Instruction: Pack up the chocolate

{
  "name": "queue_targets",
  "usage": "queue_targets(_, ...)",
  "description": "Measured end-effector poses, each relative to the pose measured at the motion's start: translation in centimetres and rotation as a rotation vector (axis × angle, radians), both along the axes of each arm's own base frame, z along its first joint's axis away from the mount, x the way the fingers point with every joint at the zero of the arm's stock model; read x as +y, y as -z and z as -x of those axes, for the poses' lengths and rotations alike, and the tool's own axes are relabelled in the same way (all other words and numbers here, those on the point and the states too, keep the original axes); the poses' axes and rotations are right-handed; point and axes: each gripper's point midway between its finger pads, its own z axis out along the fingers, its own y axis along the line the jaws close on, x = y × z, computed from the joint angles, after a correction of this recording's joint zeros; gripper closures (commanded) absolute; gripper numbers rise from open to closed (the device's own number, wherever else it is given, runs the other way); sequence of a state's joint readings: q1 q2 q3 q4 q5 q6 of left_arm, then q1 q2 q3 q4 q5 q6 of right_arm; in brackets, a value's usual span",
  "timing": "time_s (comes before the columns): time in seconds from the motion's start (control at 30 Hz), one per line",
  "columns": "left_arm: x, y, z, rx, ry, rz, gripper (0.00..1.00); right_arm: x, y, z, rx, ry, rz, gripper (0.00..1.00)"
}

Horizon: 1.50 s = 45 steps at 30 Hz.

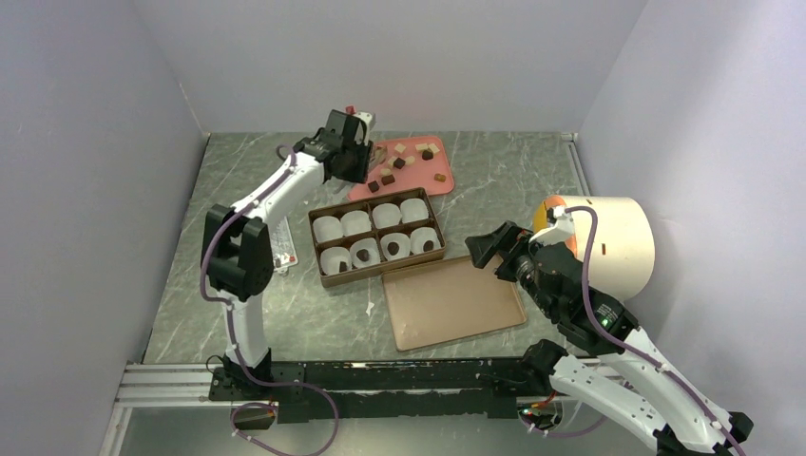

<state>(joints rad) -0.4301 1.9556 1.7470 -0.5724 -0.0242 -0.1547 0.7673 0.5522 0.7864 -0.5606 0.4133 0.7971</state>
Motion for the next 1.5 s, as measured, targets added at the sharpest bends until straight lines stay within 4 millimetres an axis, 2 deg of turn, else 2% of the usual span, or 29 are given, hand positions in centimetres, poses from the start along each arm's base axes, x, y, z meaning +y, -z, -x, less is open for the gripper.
queue_targets(0.13,-0.4,0.3,2.4,0.026,0.033,0.006,0.83,0.0,0.0,0.0,0.0,0.0,0.0,0.04)
queue_targets(0.4,-4.2,0.0,5.7,0.028,0.138,0.004,0.81,0.0,0.0,0.0,0.0,0.001,0.0,0.05)
queue_targets(0.53,-5.2,0.0,7.2,0.032,0.173,0.002,0.8,0.0,0.0,0.0,0.001,0.001,0.001,0.05)
queue_targets(0.93,-7.3,0.4,9.5,0.054,0.241,-0.017,0.76,0.0,0.2,0.0,0.007,0.003,-0.003,0.05)
queue_targets(1.33,-7.4,2.1,11.2,0.095,0.26,-0.062,0.75,0.0,0.5,0.0,0.013,0.004,0.002,0.05)
queue_targets(1.5,-7.3,2.0,11.2,0.089,0.255,-0.066,0.73,-0.1,0.3,0.1,0.008,0.005,-0.007,0.04)
